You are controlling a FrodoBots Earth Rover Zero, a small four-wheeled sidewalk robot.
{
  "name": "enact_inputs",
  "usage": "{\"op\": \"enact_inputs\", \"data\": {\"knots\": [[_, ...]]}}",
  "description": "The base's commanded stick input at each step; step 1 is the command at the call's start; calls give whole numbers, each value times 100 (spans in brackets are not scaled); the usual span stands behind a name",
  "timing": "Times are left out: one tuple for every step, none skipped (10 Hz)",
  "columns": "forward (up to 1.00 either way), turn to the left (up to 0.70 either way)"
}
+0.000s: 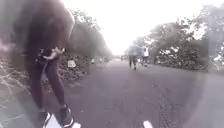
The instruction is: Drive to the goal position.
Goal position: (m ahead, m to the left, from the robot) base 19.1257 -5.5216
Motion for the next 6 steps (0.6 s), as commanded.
{"op": "enact_inputs", "data": {"knots": [[0,-70],[0,-70],[0,-70],[0,-70],[0,-70],[0,-70]]}}
